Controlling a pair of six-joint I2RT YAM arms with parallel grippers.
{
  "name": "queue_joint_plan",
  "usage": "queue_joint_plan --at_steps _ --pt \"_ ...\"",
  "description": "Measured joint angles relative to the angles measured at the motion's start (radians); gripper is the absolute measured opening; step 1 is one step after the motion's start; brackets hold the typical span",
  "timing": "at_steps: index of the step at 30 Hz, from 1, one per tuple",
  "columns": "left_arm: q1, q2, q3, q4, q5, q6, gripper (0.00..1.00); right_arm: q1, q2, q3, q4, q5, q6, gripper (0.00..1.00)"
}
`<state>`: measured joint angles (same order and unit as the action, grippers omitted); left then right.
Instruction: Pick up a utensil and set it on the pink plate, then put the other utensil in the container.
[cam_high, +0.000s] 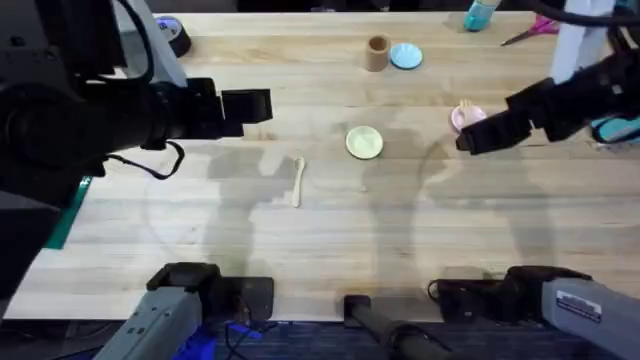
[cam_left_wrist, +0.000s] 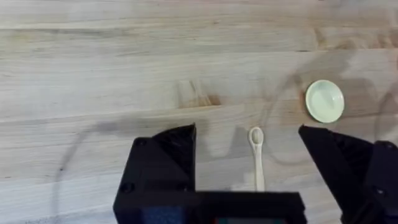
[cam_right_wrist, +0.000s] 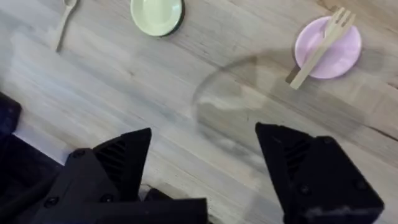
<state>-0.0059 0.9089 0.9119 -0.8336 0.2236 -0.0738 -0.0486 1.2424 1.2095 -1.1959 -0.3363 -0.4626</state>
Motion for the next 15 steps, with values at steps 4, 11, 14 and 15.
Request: queue_joint_plan --at_steps 4,11,14,15 --pt "0.0 0.003 0.0 -0.002 0.008 0.009 0.992 0.0 -0.055 0.0 -0.01 0.034 -0.016 0.997" --pt "-0.052 0.072 0.004 -0.017 -0.004 -0.025 0.992 0.0 -0.113 0.0 -0.049 0.104 -0.025 0.996" --pt "-0.114 0.087 0.006 -0.017 -0.051 -0.07 0.992 0.0 -0.114 0.0 -0.058 0.114 -0.029 0.996" --pt "-0.14 0.087 0.007 -0.017 -0.072 -0.086 0.992 0.0 -0.114 0.0 -0.06 0.116 -0.029 0.996"
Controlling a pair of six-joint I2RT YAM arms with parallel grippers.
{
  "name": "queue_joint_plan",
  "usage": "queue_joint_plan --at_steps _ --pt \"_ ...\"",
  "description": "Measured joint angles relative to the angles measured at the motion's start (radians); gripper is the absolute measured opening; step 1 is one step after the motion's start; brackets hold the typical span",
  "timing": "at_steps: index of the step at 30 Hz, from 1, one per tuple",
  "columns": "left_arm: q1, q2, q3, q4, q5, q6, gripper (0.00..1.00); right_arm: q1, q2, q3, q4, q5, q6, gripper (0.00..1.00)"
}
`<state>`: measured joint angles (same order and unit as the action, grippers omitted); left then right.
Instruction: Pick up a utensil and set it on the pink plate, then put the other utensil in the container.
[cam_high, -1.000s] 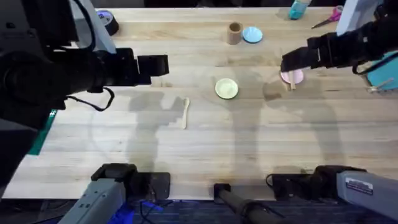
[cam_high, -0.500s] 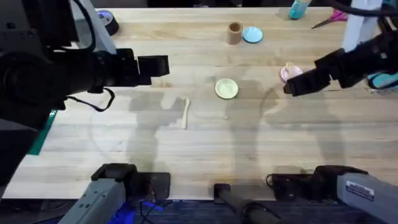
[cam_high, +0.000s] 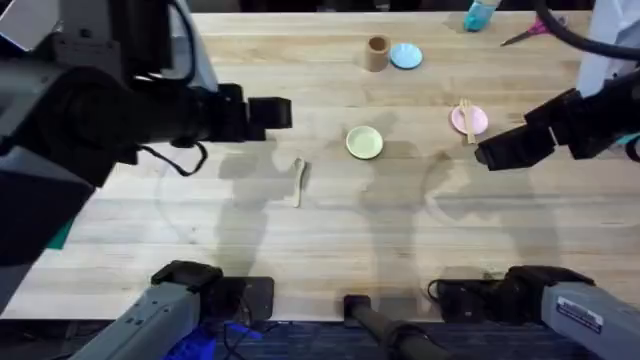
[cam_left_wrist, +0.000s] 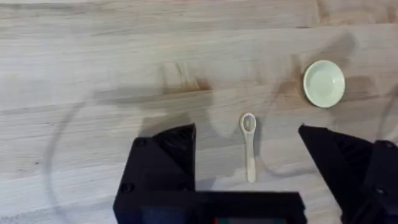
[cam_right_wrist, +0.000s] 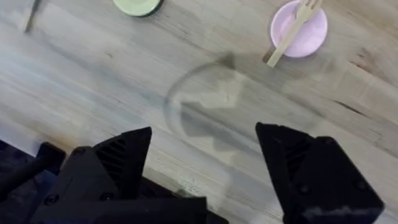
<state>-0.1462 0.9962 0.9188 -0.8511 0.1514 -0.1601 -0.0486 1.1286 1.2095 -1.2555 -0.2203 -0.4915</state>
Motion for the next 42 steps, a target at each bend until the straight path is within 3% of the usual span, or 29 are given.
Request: queue_joint_plan --at_steps 7,15,24,42 --pt "-0.189 0.021 0.014 -0.04 -0.158 -0.151 0.992 0.0 0.0 0.0 -0.012 0.011 -0.003 0.996" --pt "-0.331 0.15 0.014 -0.08 -0.28 -0.335 0.992 0.0 0.0 0.0 -0.015 0.015 -0.004 0.997" --pt "-0.39 0.282 0.014 -0.081 -0.314 -0.413 0.992 0.0 0.0 0.0 -0.017 0.016 -0.004 0.996" --pt "-0.408 0.332 0.009 0.003 -0.259 -0.366 0.992 0.0 0.0 0.0 -0.017 0.016 -0.004 0.996"
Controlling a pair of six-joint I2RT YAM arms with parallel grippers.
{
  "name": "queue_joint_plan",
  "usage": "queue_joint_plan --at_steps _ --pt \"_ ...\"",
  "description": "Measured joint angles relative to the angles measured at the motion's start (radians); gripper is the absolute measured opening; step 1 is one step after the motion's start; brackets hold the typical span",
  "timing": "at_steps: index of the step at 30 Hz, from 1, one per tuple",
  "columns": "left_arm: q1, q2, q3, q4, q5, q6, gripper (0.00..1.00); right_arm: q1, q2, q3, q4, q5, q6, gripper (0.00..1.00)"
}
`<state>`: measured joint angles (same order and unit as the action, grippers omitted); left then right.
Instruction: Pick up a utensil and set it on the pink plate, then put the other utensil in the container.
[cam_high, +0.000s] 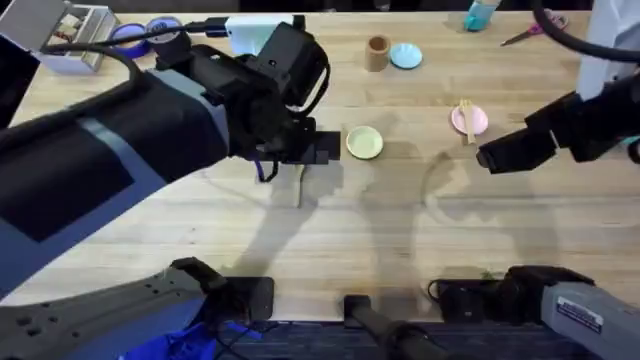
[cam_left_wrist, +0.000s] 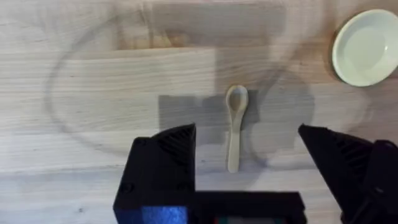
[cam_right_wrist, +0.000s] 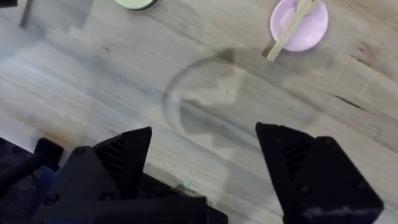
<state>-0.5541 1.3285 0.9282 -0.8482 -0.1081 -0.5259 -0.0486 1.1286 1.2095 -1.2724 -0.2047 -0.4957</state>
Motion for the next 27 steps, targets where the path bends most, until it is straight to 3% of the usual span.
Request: queue_joint_plan --at_steps 19,27 --pt "0.0 0.004 -0.083 0.067 0.037 0.003 0.992 0.0 0.0 0.0 0.0 0.0 0.0 0.997" --pt "0.0 0.098 -0.084 0.087 0.054 0.003 0.992 0.0 0.0 0.0 0.0 0.0 -0.002 0.997"
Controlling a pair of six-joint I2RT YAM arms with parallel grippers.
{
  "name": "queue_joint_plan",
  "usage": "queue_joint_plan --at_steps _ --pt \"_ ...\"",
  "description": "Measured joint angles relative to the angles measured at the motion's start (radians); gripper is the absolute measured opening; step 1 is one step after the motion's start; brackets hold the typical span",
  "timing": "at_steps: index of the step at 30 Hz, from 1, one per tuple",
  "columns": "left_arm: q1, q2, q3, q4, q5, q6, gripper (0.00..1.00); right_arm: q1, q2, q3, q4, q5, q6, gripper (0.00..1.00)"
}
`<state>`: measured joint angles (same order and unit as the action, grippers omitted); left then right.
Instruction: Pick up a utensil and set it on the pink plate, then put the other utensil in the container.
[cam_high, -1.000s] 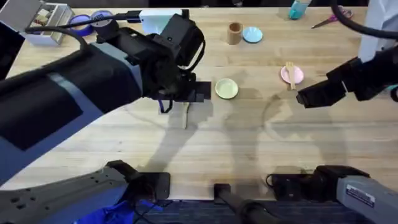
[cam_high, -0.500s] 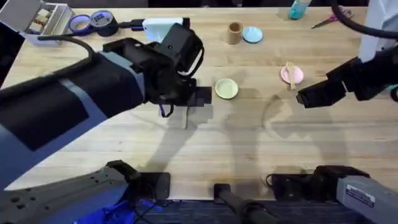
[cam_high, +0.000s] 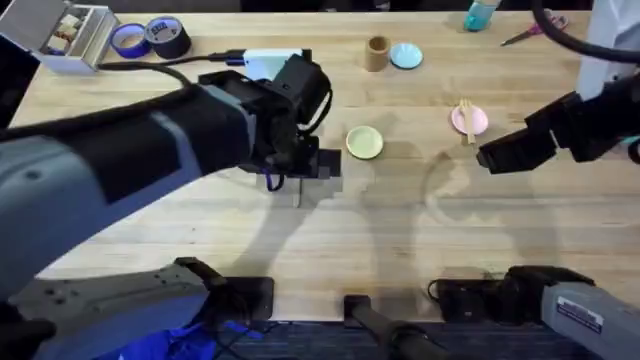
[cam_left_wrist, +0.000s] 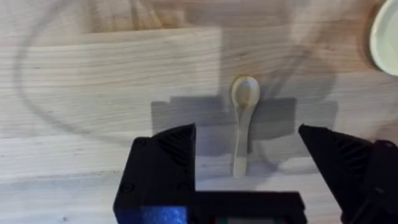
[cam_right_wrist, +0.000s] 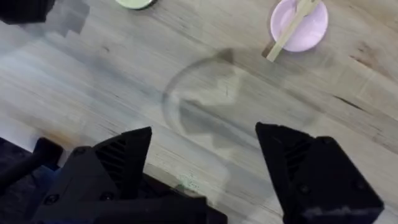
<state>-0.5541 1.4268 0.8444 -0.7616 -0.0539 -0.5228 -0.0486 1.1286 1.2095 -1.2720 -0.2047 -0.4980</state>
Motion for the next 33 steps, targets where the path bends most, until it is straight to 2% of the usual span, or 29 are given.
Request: queue_joint_plan --at_steps 11,26,33 --pt "0.0 0.04 -0.005 -0.001 0.05 0.0 0.992 0.0 0.0 0.0 0.0 0.0 0.0 0.997" --pt "0.0 0.041 -0.005 -0.017 0.051 0.003 0.992 0.0 0.0 0.0 0.007 0.003 -0.001 0.997" --pt "-0.001 0.09 0.022 -0.04 0.037 0.008 0.992 0.0 0.0 0.0 0.01 0.003 -0.001 0.996"
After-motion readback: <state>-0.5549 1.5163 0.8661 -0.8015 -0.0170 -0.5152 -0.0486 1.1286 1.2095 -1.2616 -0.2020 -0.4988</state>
